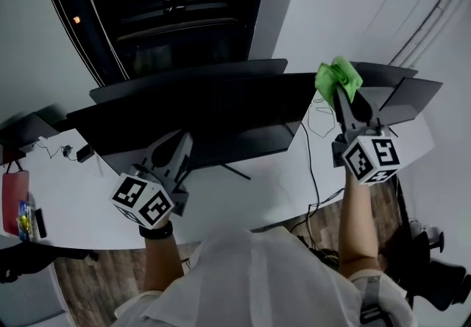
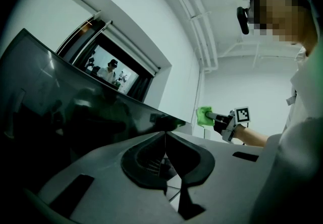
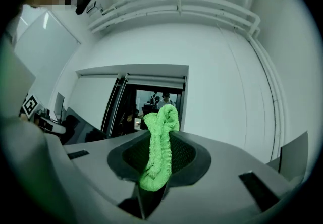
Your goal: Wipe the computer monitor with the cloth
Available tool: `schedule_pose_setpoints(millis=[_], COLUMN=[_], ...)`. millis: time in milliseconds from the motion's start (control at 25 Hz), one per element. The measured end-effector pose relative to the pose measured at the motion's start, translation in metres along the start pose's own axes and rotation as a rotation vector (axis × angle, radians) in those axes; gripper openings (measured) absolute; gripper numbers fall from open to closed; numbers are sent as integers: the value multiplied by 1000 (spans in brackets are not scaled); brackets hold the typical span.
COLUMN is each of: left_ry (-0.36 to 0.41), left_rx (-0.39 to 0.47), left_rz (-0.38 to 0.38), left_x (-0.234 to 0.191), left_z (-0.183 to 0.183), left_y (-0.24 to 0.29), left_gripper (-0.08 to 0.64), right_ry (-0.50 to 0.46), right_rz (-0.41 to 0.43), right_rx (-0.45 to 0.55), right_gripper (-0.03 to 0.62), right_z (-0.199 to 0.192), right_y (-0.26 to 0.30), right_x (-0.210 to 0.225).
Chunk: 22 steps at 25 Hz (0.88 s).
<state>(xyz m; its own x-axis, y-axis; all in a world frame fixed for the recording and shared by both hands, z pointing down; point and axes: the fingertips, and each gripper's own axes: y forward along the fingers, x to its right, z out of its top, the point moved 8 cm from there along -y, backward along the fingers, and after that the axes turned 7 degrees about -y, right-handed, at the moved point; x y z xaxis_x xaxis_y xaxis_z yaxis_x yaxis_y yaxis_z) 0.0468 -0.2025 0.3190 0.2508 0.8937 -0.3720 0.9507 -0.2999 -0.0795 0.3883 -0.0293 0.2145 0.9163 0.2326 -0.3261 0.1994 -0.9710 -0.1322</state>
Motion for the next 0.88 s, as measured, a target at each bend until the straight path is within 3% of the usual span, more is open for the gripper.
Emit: schedule_pose_setpoints(millis=[200, 400, 880], left_ry=[-14, -23, -33], left_rx=[-1, 2, -5], left_rz=[4, 19, 29], left_x=[2, 2, -3], left_z=[-6, -8, -13], left_y=[3, 3, 4], left_gripper=[17, 17, 17], right_ry=[-99, -203, -128], right_rz=[-27, -16, 58], right_rx=[3, -64, -136], right_gripper=[72, 72, 72], right_z=[8, -5, -31], right_y=[34, 62, 75], right_x=[16, 17, 12])
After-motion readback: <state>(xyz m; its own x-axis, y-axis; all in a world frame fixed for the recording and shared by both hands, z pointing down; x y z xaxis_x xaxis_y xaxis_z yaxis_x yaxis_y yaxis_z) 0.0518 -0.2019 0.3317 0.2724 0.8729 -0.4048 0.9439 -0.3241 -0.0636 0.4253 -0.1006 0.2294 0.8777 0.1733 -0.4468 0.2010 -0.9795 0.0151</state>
